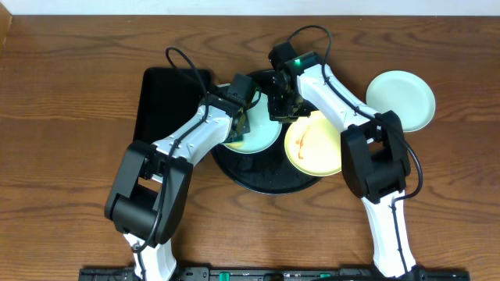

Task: Clean dirty plates on tray and stack at the side
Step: 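Move the left gripper with the sponge back over the black rectangular tray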

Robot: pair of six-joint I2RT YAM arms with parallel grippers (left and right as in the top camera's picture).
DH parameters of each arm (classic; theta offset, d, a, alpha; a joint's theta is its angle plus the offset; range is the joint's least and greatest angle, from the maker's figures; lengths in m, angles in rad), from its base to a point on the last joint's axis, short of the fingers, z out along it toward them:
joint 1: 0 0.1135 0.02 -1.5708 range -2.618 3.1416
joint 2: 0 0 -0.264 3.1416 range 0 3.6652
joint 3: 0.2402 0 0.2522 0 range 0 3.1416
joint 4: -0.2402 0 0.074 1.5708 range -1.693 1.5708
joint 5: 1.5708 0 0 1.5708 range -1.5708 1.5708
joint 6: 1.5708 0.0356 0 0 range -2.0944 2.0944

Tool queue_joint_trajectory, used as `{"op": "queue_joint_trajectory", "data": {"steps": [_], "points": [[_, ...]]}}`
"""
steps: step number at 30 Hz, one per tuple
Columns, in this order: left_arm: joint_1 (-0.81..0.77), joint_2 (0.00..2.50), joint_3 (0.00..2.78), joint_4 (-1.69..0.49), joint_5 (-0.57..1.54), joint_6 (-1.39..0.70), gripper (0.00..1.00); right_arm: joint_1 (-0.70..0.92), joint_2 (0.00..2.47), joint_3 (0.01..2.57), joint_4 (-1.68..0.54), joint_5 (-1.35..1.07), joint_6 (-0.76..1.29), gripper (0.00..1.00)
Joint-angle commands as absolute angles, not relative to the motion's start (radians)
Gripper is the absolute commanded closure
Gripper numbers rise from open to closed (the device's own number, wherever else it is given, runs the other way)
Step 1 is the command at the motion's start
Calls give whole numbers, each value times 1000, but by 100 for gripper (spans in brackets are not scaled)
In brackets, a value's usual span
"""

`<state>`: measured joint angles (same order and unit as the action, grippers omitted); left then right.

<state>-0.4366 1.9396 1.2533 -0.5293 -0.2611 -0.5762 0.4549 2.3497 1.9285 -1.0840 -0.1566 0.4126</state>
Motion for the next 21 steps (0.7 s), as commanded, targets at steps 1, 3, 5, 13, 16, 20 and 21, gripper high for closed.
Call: {"op": "queue_joint_trajectory", "data": {"steps": [1,3,5,13,16,20,21], "points": [[-418,1954,1246,-553,-574,-577,92,446,2362,1922,-1097,-102,410,99],[-418,1927,1246,-554,-585,-577,92,446,2362,1922,-1096,-102,410,99],[-418,1892,1246,-551,-585,-577,92,446,2362,1922,-1094,-102,411,99],[-402,1639,1246,-583,-583,-600,92,447,2356,1947,-1089,-140,410,99],[-368,1539,1246,-617,-548,-616,92,447,2326,1962,-1089,-140,397,99],[-290,1435,1246,-670,-422,-619,92,447,2248,1983,-1088,-139,349,99],[-266,1417,1246,-682,-386,-618,92,447,2224,1985,-1083,-139,336,99]]}}
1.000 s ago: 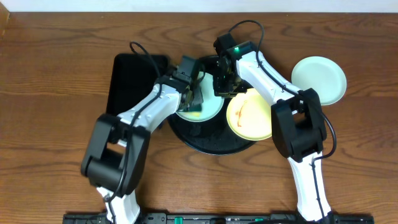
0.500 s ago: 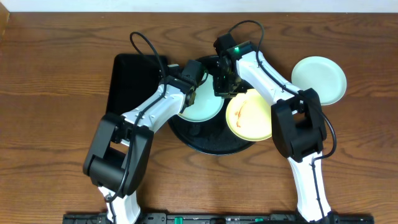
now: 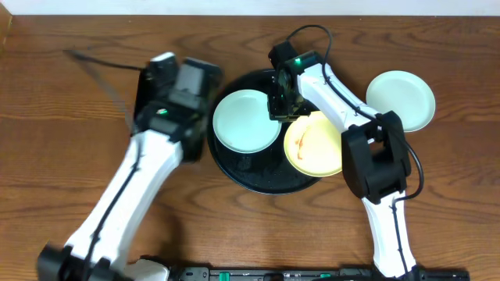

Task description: Clean dirty plates on tray and stack at the side

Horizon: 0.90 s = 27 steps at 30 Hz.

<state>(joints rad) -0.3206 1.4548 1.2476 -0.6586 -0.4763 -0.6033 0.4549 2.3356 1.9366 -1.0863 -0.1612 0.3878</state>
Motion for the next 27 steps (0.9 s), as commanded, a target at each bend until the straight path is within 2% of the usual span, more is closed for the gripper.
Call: {"op": "queue_joint_trajectory", "data": {"steps": [1,5,12,22,27], "points": [[-242,1404,1246,-697,-354,-618,92,447,2191,1985,-1076,-137,316,99],[-142,1388,1246,-773,-286,-618,92,453,2075,1985,-1065,-47,262,99],[-22,1437,1239,-845,-261,-618,92,529,1902,1985,-1065,354,131,99],[10,1514,1234,-845,-253,-591,92,749,1810,1985,-1009,1017,-78,99],[10,1536,1234,-845,-253,-580,92,829,1811,1985,-934,1194,-268,99]]}}
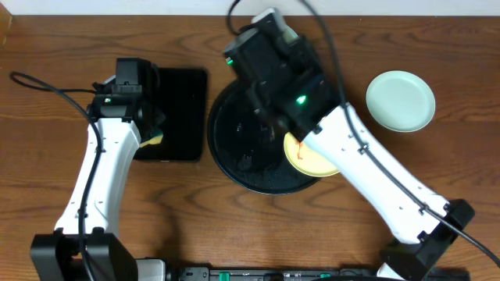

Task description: Clean dirty plates on tray and stack at the side

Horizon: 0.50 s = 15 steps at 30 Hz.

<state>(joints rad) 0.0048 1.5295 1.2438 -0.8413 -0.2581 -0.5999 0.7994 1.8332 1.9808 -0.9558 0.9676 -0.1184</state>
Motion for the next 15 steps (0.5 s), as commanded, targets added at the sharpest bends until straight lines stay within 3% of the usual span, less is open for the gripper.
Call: {"op": "queue_joint_trajectory", "data": {"steps": [1,6,9,15], "points": [[10,1536,1234,-847,-253,-580,92,840,1811,1985,-916,1218,-295,99],[10,1536,1234,-849,-253,-572,92,863,1811,1985,-885,1238,-341,99],[10,1536,1233,-849,-253,-572,92,855,1811,1984,-896,1219,-241,99],[10,1536,1232,-849,-252,-572,92,736,1819,1982,-1026,722,95,99]]}}
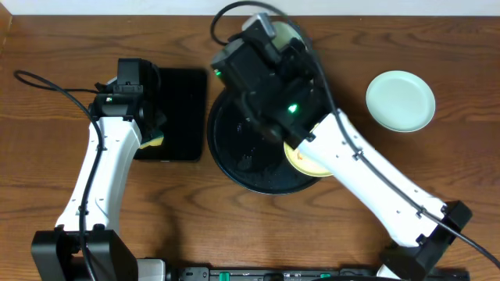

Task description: Clean dirty plates on tray and stack at the side

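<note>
My right arm is raised high over the round black tray (242, 160) and hides its far half. A pale green plate edge (293, 30) shows past the right gripper (273, 35), which seems shut on it; the fingers are hidden. A dirty yellow plate (306, 161) lies on the tray's right side, mostly under the arm. My left gripper (152, 134) rests at the left edge of the black rectangular tray (181, 109), shut on a yellow sponge (154, 142).
A second pale green plate (400, 100) sits on the wooden table at the right. The left arm's cable (47, 82) loops over the table at the far left.
My right arm, still raised, has shifted a little to the left and toward the back. The left arm and its sponge have not moved.
First both grippers were at the green plate on the round tray, the left one on it with the sponge. Then the left arm was drawn back to the rectangular tray. Later the green plate was off the round tray and the right arm was raised high.
</note>
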Robot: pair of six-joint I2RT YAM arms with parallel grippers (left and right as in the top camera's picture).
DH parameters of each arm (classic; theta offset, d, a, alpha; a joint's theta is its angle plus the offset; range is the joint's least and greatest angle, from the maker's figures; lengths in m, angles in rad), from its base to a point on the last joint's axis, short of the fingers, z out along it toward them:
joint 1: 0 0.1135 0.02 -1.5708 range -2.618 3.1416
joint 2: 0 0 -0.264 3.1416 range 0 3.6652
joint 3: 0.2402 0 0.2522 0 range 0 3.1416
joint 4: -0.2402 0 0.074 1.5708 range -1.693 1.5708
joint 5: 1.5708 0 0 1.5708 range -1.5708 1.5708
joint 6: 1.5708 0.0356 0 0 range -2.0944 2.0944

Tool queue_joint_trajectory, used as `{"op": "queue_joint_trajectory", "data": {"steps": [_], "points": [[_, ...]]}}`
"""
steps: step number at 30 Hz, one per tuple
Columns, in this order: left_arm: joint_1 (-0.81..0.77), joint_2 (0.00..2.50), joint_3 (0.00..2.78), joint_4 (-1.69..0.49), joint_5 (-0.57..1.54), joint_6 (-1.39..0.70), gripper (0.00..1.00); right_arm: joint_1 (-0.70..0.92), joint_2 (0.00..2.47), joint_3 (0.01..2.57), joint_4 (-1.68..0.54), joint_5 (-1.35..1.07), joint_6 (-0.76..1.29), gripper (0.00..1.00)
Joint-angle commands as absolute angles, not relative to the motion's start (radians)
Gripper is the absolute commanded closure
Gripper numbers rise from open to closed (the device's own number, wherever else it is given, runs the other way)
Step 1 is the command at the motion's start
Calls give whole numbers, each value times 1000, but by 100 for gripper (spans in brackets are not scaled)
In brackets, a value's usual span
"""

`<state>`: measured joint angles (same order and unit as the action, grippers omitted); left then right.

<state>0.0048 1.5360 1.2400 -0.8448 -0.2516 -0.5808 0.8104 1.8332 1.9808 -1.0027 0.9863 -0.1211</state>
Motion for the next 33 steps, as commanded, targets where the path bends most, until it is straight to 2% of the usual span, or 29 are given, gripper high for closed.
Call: {"op": "queue_joint_trajectory", "data": {"steps": [1,5,9,16,18,21,26,33], "points": [[10,1536,1232,-849,-247,-572,92,699,1822,1978,-1044,643,180,99],[10,1536,1232,-847,-215,-569,92,538,1837,1905,-1040,398,407,99],[10,1536,1232,-840,-177,-569,92,410,1857,1742,-922,202,433,99],[10,1536,1232,-780,85,-436,92,289,1869,1376,-492,-142,428,99],[10,1536,1232,-776,102,-434,92,276,1869,1299,-366,-233,422,99],[9,1536,1232,-776,107,-434,92,276,1871,1211,-239,-245,422,99],[6,1536,1229,-744,248,-434,92,303,1901,1133,-104,-226,422,99],[-81,1544,1212,-646,322,-434,92,363,1987,1122,-39,-124,460,98]]}}
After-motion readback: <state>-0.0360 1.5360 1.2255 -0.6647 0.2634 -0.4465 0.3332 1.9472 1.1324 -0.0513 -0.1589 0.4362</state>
